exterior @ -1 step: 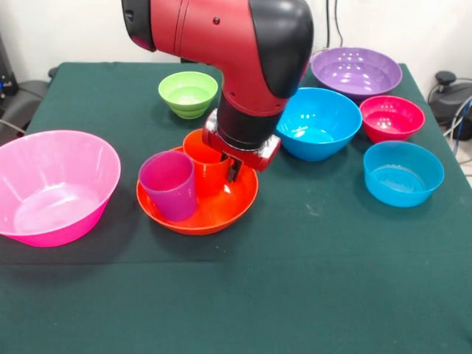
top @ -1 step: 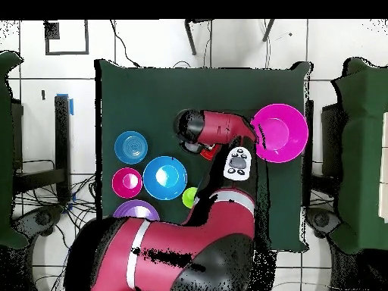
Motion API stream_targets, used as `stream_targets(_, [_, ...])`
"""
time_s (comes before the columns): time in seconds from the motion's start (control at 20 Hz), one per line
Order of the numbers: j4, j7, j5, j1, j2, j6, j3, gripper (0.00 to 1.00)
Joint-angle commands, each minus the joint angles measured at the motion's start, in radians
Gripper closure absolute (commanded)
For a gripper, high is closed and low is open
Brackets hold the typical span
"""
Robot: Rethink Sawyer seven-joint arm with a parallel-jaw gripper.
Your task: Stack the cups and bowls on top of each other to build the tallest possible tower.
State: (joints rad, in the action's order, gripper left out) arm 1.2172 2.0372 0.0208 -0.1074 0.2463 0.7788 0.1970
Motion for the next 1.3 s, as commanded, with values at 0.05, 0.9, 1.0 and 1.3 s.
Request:
stream_targets(0.05, [0.106,0.084,0.009,-0.002,0.012,-0.094,-0.081,1.00])
stream_targets(0.9, [0.071,0.084,0.008,-0.002,-0.030,-0.180,-0.087,0.00])
stream_targets(1.0, [0.072,0.083,0.006,0.001,-0.020,-0.159,-0.081,0.00])
stream_targets(1.3, [0.080,0.102,0.003,0.027,0.010,-0.101,-0.053,0.00])
